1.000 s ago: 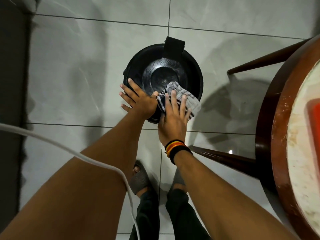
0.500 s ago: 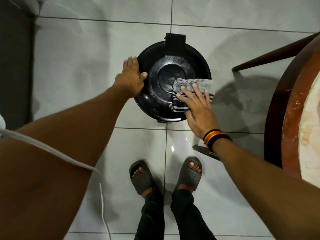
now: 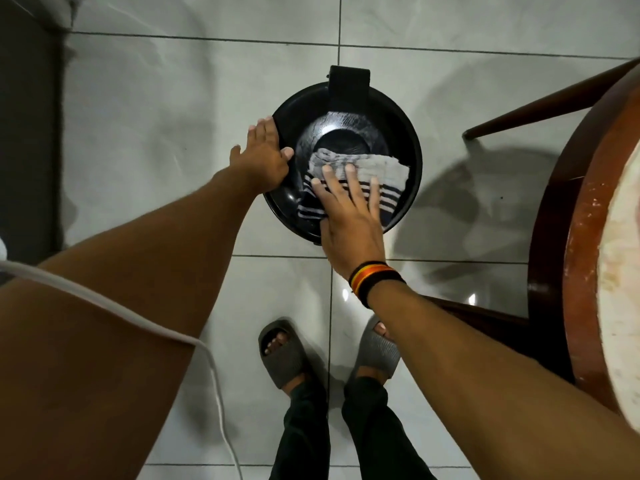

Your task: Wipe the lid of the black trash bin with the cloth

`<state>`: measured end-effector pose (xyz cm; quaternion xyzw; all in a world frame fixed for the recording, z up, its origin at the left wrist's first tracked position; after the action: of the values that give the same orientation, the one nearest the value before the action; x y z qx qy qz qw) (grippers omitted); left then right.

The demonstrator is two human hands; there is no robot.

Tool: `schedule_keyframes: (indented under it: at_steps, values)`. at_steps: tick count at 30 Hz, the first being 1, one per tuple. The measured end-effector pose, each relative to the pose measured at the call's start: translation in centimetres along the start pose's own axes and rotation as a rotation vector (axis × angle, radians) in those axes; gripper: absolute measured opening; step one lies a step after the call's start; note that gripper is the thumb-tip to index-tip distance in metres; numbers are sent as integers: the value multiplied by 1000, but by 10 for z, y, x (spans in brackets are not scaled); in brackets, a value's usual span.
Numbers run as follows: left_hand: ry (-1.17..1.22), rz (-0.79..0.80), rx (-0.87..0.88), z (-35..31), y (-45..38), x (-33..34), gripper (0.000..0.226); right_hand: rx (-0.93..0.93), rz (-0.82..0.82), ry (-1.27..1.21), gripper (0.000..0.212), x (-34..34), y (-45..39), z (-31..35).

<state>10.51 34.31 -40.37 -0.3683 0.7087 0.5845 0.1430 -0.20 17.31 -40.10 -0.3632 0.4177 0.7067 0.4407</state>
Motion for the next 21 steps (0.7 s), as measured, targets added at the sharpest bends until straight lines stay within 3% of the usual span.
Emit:
schedule_keyframes:
  at_steps: [6, 10, 13, 17, 21]
  values:
    - [-67, -4, -11, -2, 2, -4, 67, -100, 16, 14, 64, -1, -26, 13]
    - [-53, 11, -19, -5, 7, -3, 68, -247, 70, 148, 70, 4, 20, -20]
    - [-70, -6, 32, -5, 6, -7, 69, -222, 106, 179, 82, 8, 59, -49]
    - [-1, -12, 244, -11, 3, -11, 70, -227, 67, 210, 83, 11, 59, -50]
    - [70, -38, 220, -15, 1, -5, 72, -224, 27, 235, 76, 17, 26, -16]
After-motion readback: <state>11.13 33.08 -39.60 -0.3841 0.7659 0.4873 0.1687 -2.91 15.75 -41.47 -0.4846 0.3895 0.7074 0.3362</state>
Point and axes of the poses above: each hand's wrist, its own y-axis away from the middle knuckle, its own x-axis out of the palm, z = x × y, the point moved 1 cm from there along -y, towards the middle knuckle, and after that the axes turned 6 degrees about z, right-handed, at the moved point
